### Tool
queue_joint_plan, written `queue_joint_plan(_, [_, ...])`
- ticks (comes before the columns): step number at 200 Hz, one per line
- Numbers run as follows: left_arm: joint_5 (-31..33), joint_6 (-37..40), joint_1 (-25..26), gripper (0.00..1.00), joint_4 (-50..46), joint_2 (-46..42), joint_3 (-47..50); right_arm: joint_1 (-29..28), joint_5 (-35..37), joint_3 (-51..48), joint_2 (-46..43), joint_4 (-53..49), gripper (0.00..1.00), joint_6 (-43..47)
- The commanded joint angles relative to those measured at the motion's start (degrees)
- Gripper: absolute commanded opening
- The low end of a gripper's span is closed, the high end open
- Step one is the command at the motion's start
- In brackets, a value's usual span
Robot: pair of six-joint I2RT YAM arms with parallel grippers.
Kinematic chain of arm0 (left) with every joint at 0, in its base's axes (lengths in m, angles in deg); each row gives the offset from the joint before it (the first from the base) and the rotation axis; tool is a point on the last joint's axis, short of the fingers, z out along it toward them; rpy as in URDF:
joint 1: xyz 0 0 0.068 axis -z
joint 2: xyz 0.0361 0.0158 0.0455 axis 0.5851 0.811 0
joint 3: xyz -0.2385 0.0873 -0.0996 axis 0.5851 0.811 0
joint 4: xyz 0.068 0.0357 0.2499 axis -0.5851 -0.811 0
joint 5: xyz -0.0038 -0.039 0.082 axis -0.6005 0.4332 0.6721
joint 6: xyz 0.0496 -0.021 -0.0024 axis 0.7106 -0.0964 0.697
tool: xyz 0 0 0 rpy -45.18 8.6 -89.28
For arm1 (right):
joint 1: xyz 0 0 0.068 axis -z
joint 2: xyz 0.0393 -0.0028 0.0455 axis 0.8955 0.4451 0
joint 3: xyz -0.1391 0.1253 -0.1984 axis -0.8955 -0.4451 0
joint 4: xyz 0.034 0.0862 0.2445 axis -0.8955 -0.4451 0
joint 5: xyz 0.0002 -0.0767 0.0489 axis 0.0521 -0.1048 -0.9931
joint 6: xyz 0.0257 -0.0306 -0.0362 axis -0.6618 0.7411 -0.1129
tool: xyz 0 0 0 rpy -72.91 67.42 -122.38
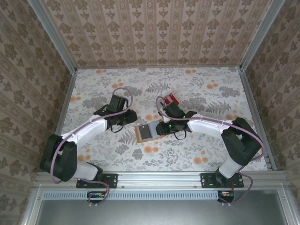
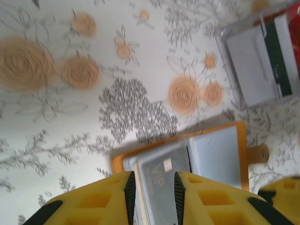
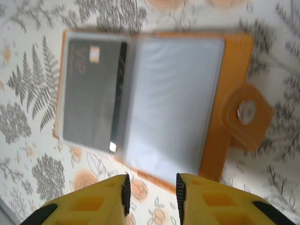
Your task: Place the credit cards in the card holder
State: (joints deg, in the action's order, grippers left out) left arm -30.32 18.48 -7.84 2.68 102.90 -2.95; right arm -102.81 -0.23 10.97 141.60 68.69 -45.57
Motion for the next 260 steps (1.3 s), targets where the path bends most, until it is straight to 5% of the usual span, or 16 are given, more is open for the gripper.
queue_joint_plan(1, [-1.68, 3.85, -1.44, 0.30, -1.26, 5.60, -3.54, -0.09, -3.48, -3.80, -1.88, -2.02, 0.32, -1.57])
queue_joint_plan(61, [-6.28, 5.74, -1.43, 0.22, 0.09, 15.75, -7.46, -0.13, -4.28, -5.89, 2.09, 5.16, 0.32, -6.55])
queue_joint_plan(156, [-4.89, 0.54, -1.48, 0.15, 0.71, 3.59, 8.36, 2.74, -1.83, 13.68, 16.38, 3.94, 0.32, -3.64])
queue_joint_plan(206, [-3.85, -4.88, -0.57, 0.15, 2.61, -5.59, 16.83, 3.12, -9.34, 27.54, 26.95, -1.99, 0.32, -0.48])
queue_joint_plan(260, [-4.18, -8.28, 2.56, 0.15, 8.91, -1.65, 18.86, 1.73, -14.67, 38.13, 33.53, -8.47, 0.32, 2.50])
